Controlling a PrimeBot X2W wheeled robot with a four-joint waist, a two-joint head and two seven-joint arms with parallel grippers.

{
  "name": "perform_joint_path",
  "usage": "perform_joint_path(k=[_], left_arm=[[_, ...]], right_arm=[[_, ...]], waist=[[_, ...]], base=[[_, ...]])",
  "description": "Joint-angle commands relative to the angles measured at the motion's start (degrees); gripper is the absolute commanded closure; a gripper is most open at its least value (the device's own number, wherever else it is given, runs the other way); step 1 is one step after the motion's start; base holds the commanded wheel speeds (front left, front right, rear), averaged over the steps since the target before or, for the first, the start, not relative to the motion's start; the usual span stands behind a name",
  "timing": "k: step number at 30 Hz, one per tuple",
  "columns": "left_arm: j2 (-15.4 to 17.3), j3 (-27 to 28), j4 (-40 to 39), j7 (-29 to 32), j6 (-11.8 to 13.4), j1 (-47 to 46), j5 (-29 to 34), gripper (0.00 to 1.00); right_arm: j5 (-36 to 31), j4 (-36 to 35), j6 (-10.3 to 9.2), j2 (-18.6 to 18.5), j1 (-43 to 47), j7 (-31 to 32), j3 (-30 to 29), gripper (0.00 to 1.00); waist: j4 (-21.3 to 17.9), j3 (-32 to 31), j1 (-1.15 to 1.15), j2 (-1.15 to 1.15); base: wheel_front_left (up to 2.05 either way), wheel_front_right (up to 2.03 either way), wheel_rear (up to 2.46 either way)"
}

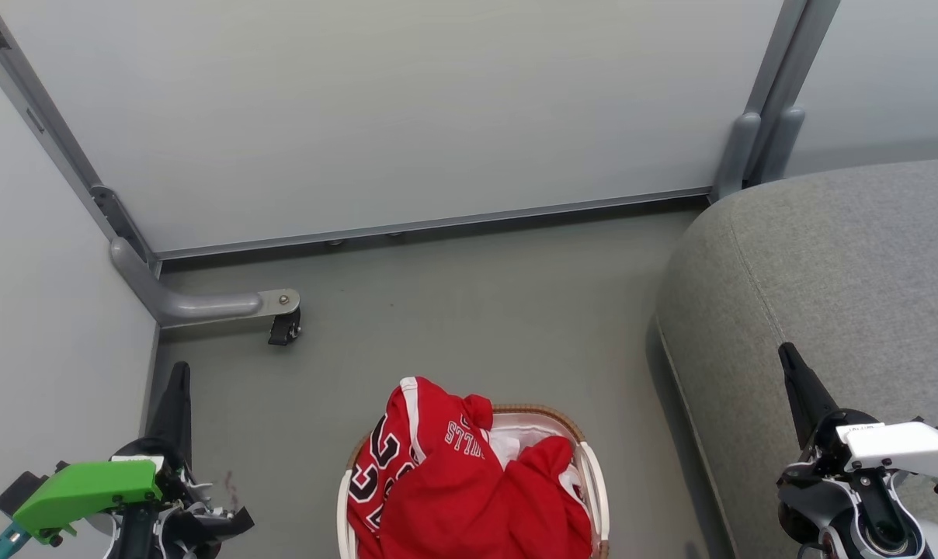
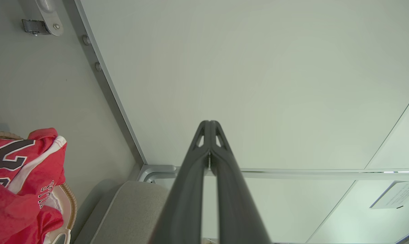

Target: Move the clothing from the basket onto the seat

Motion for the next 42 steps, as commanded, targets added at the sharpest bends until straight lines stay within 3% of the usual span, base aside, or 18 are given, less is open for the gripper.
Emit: perform_joint_path(k=[1,4,5,23,32,42], left_arm=[[0.04,0.03,0.01,0.16,-0.02,-0.69,0.31,1.0],[0.04,0.03,0.01,0.16,-0.02,-0.69,0.31,1.0],[0.0,-0.01,0.0,-0.01,0.0,0.0,0.01,0.0],[-0.38,-4.13,0.84,-3.84,0.01,2.08,2.98,0.0],[-0.31,-5.69,-1.86,-6.1,0.0,1.85,11.08,0.0],[-0.24,-7.18,-5.88,-8.35,0.0,1.45,23.47,0.0]], right_arm=[[0.21,-0.16,-0.02,-0.35,0.64,0.13,-0.11,1.0],[0.21,-0.16,-0.02,-0.35,0.64,0.13,-0.11,1.0],[-0.01,0.0,0.0,0.0,0.0,-0.01,0.01,0.0],[-3.91,1.54,-0.02,0.53,1.74,-3.84,0.88,0.0],[-12.44,-0.61,-0.02,0.41,1.98,-6.11,-0.38,0.0],[-26.78,-4.74,-0.01,0.3,2.33,-8.39,-0.51,0.0]], waist=[[0.0,0.0,0.0,0.0],[0.0,0.0,0.0,0.0],[0.0,0.0,0.0,0.0],[0.06,0.07,0.0,0.0],[0.25,0.15,0.0,0.0],[0.64,0.34,0.0,0.0]], base=[[0.0,0.0,0.0],[0.0,0.0,0.0],[0.0,0.0,0.0],[0.0,0.0,0.0],[0.0,0.0,0.0],[0.0,0.0,0.0]])
